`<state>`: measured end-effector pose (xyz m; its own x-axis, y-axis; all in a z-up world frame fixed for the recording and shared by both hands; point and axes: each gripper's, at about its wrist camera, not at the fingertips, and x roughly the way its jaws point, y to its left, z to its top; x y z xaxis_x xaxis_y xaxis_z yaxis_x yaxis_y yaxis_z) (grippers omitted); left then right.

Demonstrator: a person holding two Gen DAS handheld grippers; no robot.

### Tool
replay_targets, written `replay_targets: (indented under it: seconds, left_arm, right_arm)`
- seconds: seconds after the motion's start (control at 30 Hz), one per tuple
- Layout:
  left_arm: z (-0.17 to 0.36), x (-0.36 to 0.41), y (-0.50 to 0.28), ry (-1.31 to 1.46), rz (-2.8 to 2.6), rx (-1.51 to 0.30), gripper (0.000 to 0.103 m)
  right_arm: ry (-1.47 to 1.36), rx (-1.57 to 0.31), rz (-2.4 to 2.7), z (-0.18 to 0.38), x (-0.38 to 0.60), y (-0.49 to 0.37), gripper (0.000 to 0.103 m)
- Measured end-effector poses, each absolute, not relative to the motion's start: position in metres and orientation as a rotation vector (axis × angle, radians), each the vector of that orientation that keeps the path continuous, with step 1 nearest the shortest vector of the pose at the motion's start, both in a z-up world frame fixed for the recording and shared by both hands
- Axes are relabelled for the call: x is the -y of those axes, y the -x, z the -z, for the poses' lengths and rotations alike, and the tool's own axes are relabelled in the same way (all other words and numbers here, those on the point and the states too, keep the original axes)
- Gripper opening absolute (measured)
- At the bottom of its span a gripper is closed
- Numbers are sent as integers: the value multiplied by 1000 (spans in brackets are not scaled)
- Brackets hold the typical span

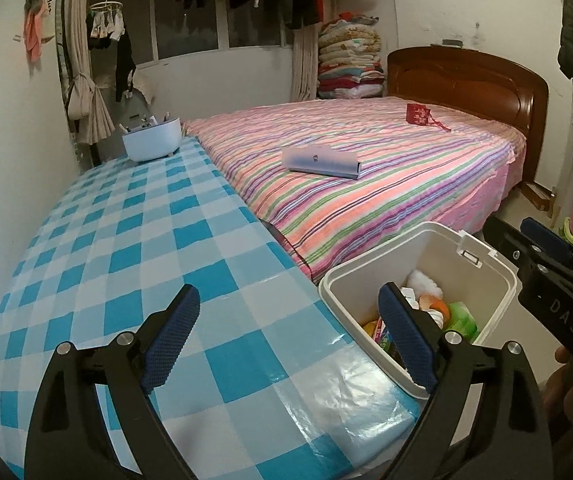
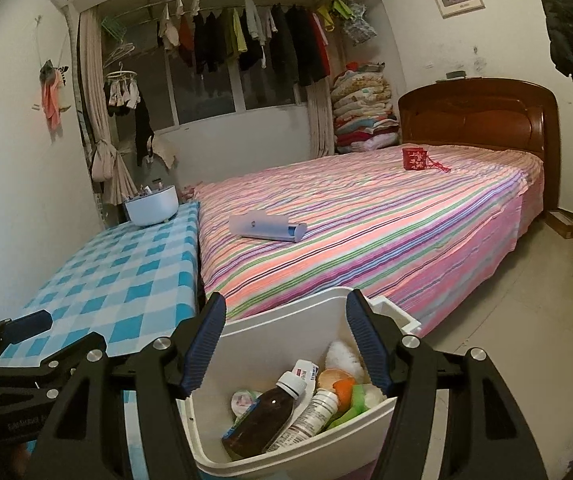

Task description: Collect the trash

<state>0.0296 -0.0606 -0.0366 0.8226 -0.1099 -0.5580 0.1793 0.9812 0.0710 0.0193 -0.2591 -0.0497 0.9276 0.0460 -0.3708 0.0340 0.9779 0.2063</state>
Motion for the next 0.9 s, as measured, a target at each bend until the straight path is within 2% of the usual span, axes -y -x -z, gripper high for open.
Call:
replay_targets:
  seconds: [0.9]
  left_arm:
    - [48, 57, -43, -132, 152, -602, 89]
  right_arm:
    - [-210, -402, -10, 54, 255, -26, 61]
